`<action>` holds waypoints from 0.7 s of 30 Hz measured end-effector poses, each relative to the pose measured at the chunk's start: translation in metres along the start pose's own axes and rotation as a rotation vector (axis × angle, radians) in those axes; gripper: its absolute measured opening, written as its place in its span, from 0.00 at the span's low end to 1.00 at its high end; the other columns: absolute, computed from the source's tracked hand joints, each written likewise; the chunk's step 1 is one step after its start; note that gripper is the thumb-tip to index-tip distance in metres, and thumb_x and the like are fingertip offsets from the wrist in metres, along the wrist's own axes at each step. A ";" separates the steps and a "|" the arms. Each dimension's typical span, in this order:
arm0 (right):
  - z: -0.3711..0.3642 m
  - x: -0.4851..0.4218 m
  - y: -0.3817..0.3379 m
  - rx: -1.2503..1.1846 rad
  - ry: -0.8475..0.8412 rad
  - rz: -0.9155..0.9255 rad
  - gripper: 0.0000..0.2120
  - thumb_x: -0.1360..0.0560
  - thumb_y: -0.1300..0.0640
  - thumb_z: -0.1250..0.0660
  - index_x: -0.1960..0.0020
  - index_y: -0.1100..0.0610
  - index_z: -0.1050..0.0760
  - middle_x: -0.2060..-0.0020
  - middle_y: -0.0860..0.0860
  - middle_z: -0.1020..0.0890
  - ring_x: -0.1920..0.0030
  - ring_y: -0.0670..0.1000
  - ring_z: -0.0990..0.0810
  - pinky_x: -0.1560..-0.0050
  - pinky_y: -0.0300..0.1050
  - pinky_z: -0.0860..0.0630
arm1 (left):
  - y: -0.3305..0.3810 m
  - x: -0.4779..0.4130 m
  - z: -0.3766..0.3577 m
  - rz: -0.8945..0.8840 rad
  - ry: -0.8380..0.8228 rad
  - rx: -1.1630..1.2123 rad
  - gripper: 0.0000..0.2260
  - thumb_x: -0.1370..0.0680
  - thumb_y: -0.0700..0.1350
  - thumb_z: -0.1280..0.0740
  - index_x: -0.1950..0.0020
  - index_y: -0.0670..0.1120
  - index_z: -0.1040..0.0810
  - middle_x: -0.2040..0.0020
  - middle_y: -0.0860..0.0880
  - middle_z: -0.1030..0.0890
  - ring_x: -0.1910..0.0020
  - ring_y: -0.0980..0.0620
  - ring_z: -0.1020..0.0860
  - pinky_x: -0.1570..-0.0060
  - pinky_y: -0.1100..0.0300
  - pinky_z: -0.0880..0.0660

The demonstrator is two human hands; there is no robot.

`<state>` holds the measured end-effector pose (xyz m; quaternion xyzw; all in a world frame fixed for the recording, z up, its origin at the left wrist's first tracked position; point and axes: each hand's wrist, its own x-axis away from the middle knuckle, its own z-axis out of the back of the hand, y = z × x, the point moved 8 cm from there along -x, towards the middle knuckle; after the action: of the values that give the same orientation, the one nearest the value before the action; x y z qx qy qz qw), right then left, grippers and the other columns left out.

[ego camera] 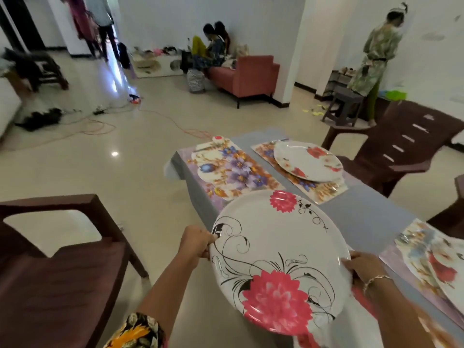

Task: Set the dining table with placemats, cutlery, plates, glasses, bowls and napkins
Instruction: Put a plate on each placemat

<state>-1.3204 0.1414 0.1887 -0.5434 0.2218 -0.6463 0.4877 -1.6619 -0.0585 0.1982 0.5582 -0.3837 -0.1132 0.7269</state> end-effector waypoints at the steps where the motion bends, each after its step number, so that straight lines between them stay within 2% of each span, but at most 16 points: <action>1: -0.018 -0.007 -0.009 0.012 0.005 0.000 0.03 0.27 0.74 0.38 0.56 0.74 0.26 0.76 0.57 0.23 0.70 0.55 0.25 0.60 0.48 0.25 | 0.008 -0.015 0.012 -0.009 0.004 -0.004 0.20 0.27 0.29 0.33 0.75 0.42 0.37 0.77 0.48 0.35 0.83 0.54 0.37 0.81 0.68 0.36; 3: -0.055 -0.018 -0.029 0.006 0.017 0.009 0.08 0.27 0.74 0.38 0.63 0.68 0.26 0.82 0.52 0.24 0.79 0.52 0.26 0.63 0.44 0.28 | 0.023 -0.046 0.039 -0.030 0.027 -0.017 0.21 0.28 0.29 0.32 0.75 0.42 0.37 0.78 0.48 0.35 0.79 0.52 0.37 0.81 0.67 0.36; 4: -0.071 -0.017 -0.039 0.017 0.005 0.001 0.09 0.27 0.75 0.38 0.65 0.67 0.26 0.83 0.52 0.25 0.80 0.52 0.26 0.65 0.42 0.29 | 0.030 -0.057 0.049 -0.033 0.039 -0.020 0.21 0.28 0.29 0.32 0.75 0.42 0.36 0.77 0.48 0.35 0.77 0.51 0.37 0.81 0.68 0.35; 6: -0.107 -0.020 -0.059 0.007 -0.024 0.002 0.06 0.27 0.75 0.38 0.59 0.69 0.25 0.79 0.55 0.24 0.72 0.54 0.26 0.64 0.43 0.29 | 0.045 -0.084 0.073 -0.030 0.059 -0.017 0.19 0.28 0.29 0.32 0.74 0.42 0.36 0.74 0.47 0.34 0.75 0.51 0.36 0.82 0.68 0.33; 7: -0.123 -0.019 -0.070 -0.005 -0.039 0.001 0.05 0.27 0.76 0.39 0.55 0.70 0.25 0.73 0.57 0.23 0.67 0.55 0.26 0.63 0.45 0.29 | 0.052 -0.098 0.082 -0.028 0.064 -0.019 0.19 0.28 0.29 0.32 0.73 0.41 0.36 0.73 0.47 0.33 0.74 0.51 0.36 0.82 0.68 0.32; 10: -0.161 -0.028 -0.098 -0.019 -0.048 0.006 0.09 0.28 0.77 0.39 0.51 0.69 0.26 0.62 0.60 0.23 0.57 0.60 0.25 0.60 0.51 0.25 | 0.071 -0.139 0.101 -0.030 0.060 -0.009 0.19 0.28 0.29 0.32 0.72 0.42 0.38 0.72 0.47 0.34 0.73 0.52 0.37 0.82 0.69 0.33; 12: -0.186 -0.040 -0.116 0.016 -0.052 0.001 0.10 0.28 0.77 0.39 0.49 0.70 0.25 0.63 0.60 0.22 0.59 0.60 0.24 0.61 0.50 0.22 | 0.082 -0.168 0.111 -0.027 0.056 0.001 0.20 0.28 0.28 0.32 0.72 0.43 0.39 0.74 0.48 0.35 0.75 0.52 0.37 0.82 0.70 0.34; 15: -0.215 -0.065 -0.141 0.091 -0.022 0.020 0.11 0.28 0.76 0.38 0.46 0.72 0.26 0.57 0.63 0.22 0.56 0.60 0.24 0.53 0.56 0.24 | 0.095 -0.210 0.120 -0.009 0.058 -0.002 0.21 0.28 0.28 0.32 0.74 0.42 0.38 0.82 0.50 0.37 0.82 0.55 0.39 0.81 0.70 0.36; 19: -0.250 -0.106 -0.166 0.164 -0.011 0.030 0.10 0.28 0.75 0.37 0.47 0.73 0.27 0.58 0.62 0.22 0.58 0.60 0.24 0.57 0.56 0.24 | 0.110 -0.263 0.123 -0.003 0.043 -0.007 0.21 0.28 0.27 0.33 0.74 0.43 0.38 0.85 0.52 0.38 0.85 0.57 0.40 0.82 0.71 0.38; 21: -0.262 -0.129 -0.174 0.255 0.020 0.031 0.11 0.29 0.73 0.35 0.46 0.73 0.26 0.55 0.64 0.22 0.57 0.59 0.26 0.59 0.52 0.25 | 0.114 -0.286 0.124 0.010 0.054 -0.030 0.20 0.28 0.28 0.33 0.74 0.42 0.36 0.83 0.50 0.35 0.82 0.55 0.34 0.83 0.70 0.34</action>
<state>-1.6373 0.2638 0.1864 -0.4669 0.1512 -0.6670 0.5606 -1.9717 0.0614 0.1874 0.5481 -0.3648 -0.1003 0.7460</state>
